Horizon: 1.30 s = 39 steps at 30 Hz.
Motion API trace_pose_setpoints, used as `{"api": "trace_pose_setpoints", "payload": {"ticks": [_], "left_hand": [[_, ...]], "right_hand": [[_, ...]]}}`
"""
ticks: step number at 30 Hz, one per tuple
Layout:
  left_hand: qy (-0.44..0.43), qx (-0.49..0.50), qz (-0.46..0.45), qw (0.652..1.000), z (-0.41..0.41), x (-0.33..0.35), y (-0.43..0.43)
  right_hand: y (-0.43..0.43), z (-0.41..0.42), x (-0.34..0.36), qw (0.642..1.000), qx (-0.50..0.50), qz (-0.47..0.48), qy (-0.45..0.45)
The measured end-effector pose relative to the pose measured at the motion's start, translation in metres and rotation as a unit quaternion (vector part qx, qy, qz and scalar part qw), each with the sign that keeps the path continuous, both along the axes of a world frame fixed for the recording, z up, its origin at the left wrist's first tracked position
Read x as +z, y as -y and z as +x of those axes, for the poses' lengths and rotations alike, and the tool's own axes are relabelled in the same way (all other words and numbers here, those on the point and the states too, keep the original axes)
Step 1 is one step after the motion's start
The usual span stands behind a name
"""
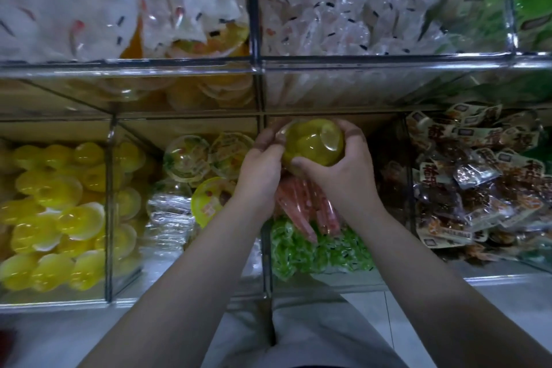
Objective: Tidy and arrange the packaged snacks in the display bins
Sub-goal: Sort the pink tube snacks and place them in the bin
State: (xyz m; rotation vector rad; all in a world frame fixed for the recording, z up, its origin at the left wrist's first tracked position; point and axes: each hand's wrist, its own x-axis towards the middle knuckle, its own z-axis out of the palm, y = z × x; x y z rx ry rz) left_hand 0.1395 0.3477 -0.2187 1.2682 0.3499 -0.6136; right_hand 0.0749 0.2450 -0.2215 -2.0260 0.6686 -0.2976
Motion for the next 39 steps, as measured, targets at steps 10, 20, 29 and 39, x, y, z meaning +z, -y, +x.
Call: {"api": "trace_pose_setpoints", "payload": {"ticks": [10, 20, 29, 39], "left_hand": [[0.045, 0.037, 0.133, 0.989, 0.018, 0.008, -0.090], [0.139, -0.071, 0.229, 0.961, 0.041, -0.014, -0.125], [0.080, -0.120, 0.167, 0.975, 0.039, -0.024, -0.129], [0.095, -0.092, 0.028, 0.991, 0.009, 0.004, -0.102]], "right_hand": [[-0.078, 0.030, -0.001, 0.994, 0.079, -0.073, -0.005], [-0.124, 0.068, -0.029, 0.985, 0.090, -0.114, -0.092], [-0.131, 0.079, -0.044, 0.982, 0.084, -0.147, -0.085], [-0.109, 0.048, -0.018, 0.997, -0.064, 0.017, 0.041]]}}
